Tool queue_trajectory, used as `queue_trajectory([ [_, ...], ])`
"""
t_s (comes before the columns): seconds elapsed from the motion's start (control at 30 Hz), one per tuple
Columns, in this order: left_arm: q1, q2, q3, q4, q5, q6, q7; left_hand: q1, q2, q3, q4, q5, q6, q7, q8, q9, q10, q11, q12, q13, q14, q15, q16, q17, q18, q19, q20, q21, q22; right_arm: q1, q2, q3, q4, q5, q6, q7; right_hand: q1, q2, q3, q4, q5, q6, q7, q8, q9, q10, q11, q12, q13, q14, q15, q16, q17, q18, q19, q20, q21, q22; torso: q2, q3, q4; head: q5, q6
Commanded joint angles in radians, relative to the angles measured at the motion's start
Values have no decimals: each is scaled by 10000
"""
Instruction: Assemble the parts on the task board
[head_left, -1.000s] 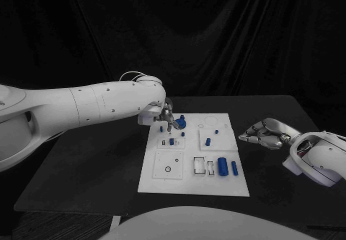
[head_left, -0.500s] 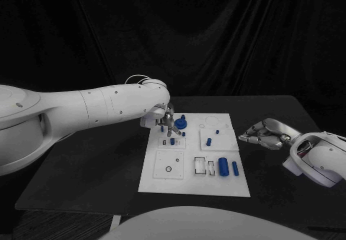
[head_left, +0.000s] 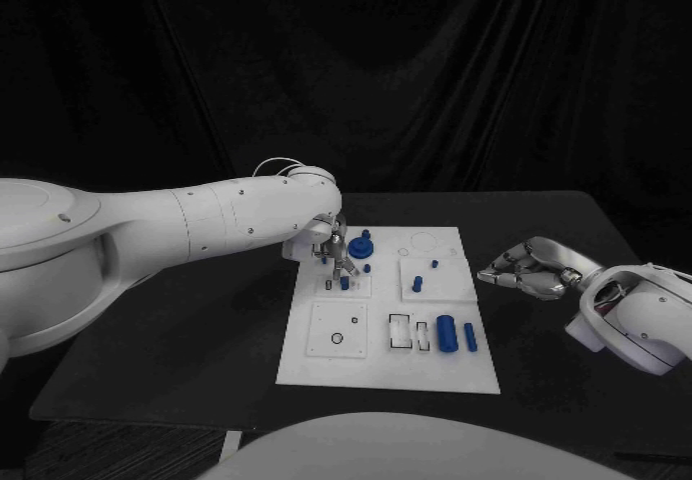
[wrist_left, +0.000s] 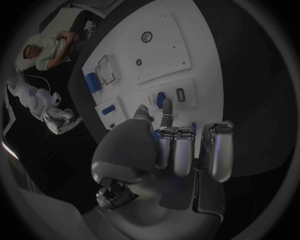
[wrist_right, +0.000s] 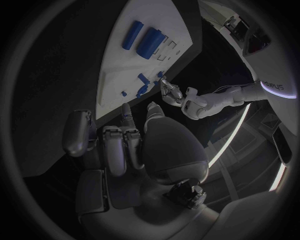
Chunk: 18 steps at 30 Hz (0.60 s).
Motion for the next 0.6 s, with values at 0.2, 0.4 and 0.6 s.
queue_trajectory([
  [0.2, -83, 151, 10, -242, -228, -51, -50, 106, 2, 27, -42, 23, 107, 1, -74, -48, 1075, 33, -51, 2607, 1039, 72, 26, 2635, 51, 528, 84, -63, 2070, -24, -12, 6, 36, -11, -7, -104, 86, 23, -59, -1, 43, -51, -21, 59, -14, 1044, 26, 35, 2633, 1075, 42, 30, 2635, 203, -58, -5, -75, 1522, -12, 3, 3, 1, 2],
  [0.4, -134, 247, 10, -384, -242, -43, 9, 102, 8, 30, -38, 30, 113, 2, -83, -61, 1075, 34, -51, 2607, 1039, 72, 26, 2635, 51, 530, 84, -61, 2071, -24, -6, 6, 38, -11, 1, -110, 86, 23, -59, -1, 43, -51, -21, 59, -14, 1044, 26, 35, 2633, 1075, 42, 30, 2635, 203, -58, -5, -75, 1522, -9, 6, 2, -11, 2],
  [0.6, -196, 343, 10, -503, -246, -26, 71, 163, 41, 93, -67, 199, 194, -2, -191, -223, 1075, 33, -51, 2607, 1039, 73, 26, 2635, 58, 519, 88, -91, 2062, -24, -15, 6, 41, -11, 9, -123, 106, 32, -56, -10, 64, -52, -22, 60, -15, 1044, 25, 35, 2633, 1075, 41, 30, 2635, 205, -62, -5, -87, 1519, -6, 7, -1, -24, 2],
])
